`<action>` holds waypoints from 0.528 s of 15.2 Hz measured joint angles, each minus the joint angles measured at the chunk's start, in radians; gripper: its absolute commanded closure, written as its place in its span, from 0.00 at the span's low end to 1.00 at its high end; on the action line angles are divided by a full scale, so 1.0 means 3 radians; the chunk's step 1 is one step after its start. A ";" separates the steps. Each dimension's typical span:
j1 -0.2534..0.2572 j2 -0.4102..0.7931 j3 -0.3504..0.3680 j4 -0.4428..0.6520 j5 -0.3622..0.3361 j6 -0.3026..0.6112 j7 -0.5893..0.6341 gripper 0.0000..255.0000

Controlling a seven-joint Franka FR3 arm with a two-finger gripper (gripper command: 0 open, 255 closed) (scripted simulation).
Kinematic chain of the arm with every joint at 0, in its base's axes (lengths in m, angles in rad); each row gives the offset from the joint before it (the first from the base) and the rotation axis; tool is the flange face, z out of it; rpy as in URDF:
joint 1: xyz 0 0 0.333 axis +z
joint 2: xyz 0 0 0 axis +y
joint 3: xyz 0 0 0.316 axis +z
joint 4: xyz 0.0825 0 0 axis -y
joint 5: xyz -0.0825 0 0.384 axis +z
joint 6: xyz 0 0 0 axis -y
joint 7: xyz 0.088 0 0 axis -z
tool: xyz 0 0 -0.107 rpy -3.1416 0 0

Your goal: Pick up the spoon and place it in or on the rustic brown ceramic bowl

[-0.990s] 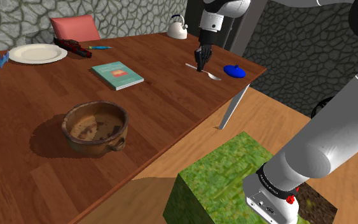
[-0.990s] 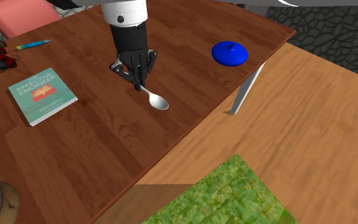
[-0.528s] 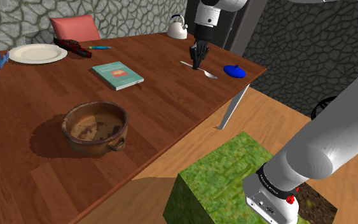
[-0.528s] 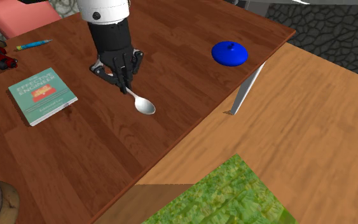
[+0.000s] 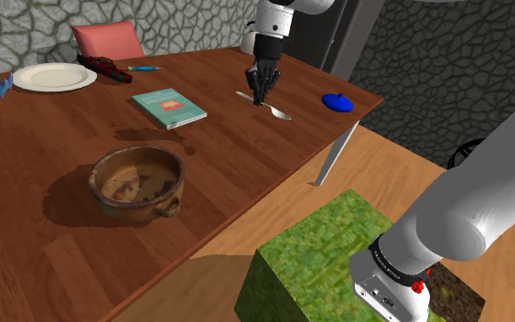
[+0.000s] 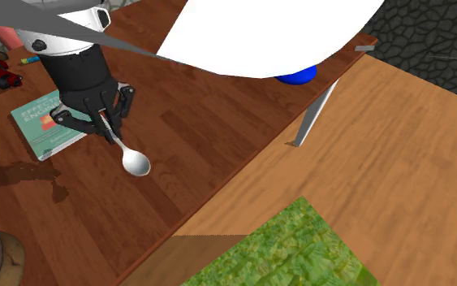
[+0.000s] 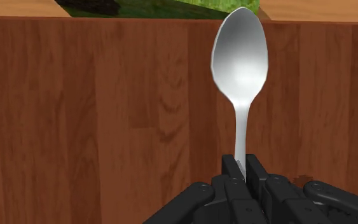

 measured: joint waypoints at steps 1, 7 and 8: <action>0.0043 0.0017 0.0044 -0.0032 0.0014 0.0060 0.0075 1.00; 0.0298 0.0196 0.0299 0.0253 0.0058 0.0034 0.0584 1.00; 0.0330 0.0215 0.0328 0.0264 0.0061 0.0052 0.0643 1.00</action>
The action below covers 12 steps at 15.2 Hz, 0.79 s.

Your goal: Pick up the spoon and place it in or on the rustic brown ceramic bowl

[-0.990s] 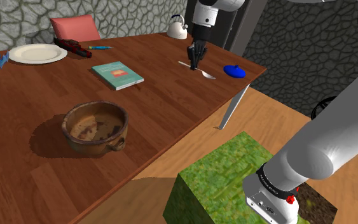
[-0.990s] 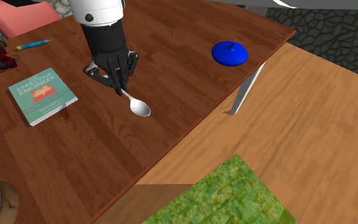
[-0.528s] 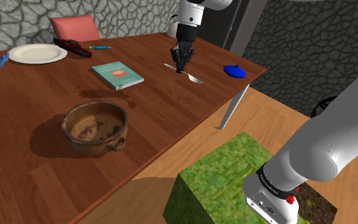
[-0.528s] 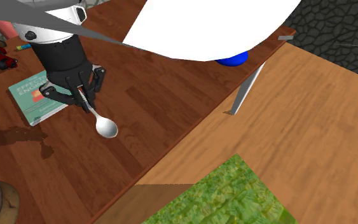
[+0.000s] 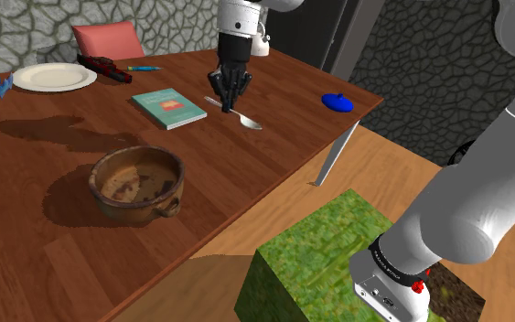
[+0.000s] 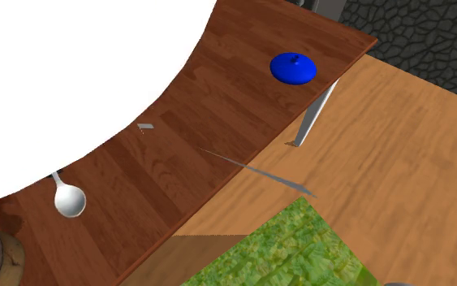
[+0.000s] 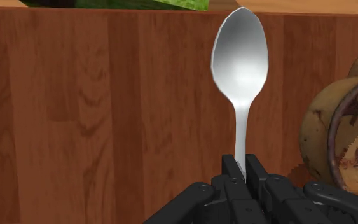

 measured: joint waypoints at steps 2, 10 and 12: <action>0.0080 0.0082 0.0072 0.0095 0.0000 0.0011 0.0152 1.00; 0.0425 0.0503 0.0322 0.0634 -0.0072 -0.0011 0.0767 1.00; 0.0530 0.0673 0.0375 0.0854 -0.0118 -0.0040 0.0930 1.00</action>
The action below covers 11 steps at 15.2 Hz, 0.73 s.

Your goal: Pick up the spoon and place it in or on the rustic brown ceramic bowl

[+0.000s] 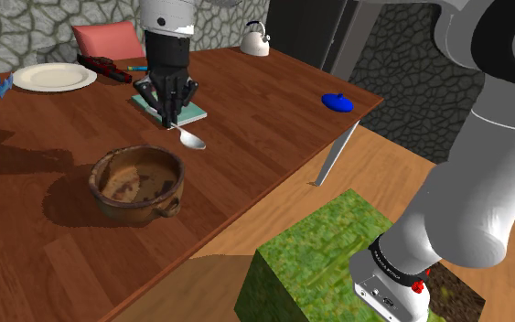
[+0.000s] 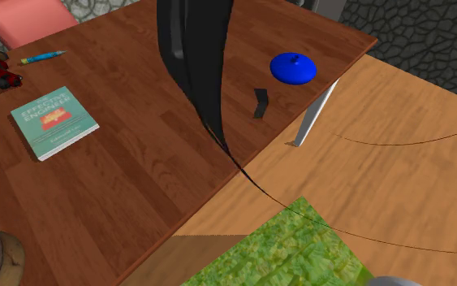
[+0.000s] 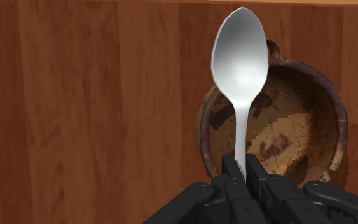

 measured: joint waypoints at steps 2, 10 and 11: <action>0.0109 0.0157 0.0047 0.0190 -0.0045 -0.0012 0.0156 1.00; 0.0356 0.0567 0.0112 0.0653 -0.0167 -0.0026 0.0459 1.00; 0.0358 0.0570 0.0113 0.0608 -0.0167 0.0020 0.0456 1.00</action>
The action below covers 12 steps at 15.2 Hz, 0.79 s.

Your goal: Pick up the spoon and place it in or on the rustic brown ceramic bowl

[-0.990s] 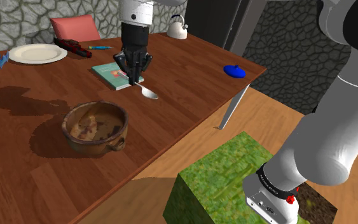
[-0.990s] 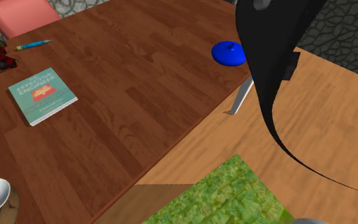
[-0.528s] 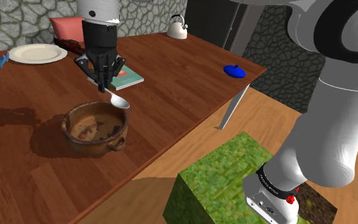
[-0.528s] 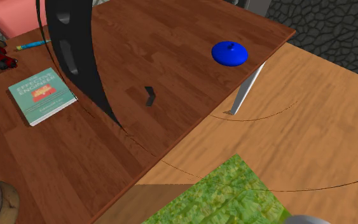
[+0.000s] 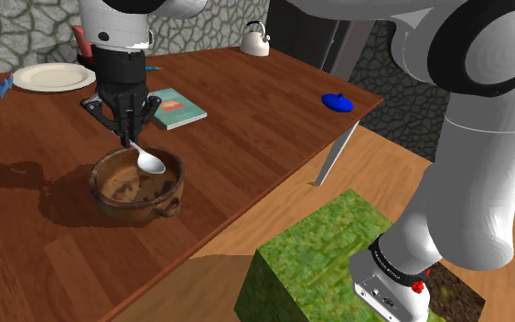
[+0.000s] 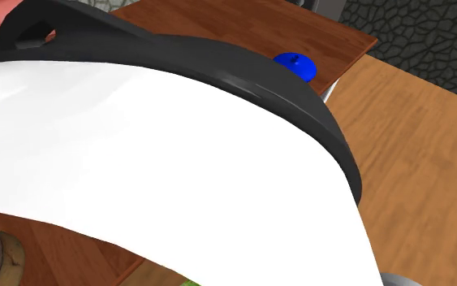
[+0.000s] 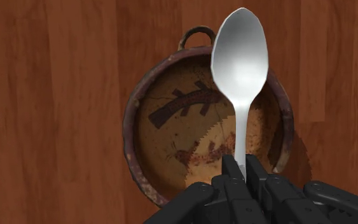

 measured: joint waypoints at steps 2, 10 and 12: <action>-0.0008 0.0005 -0.0004 -0.0086 0.0001 0.0089 -0.0019 1.00; -0.0007 0.0055 -0.0012 -0.0371 -0.0003 0.0420 -0.0055 1.00; -0.0011 0.0062 -0.0014 -0.0399 -0.0004 0.0453 -0.0065 1.00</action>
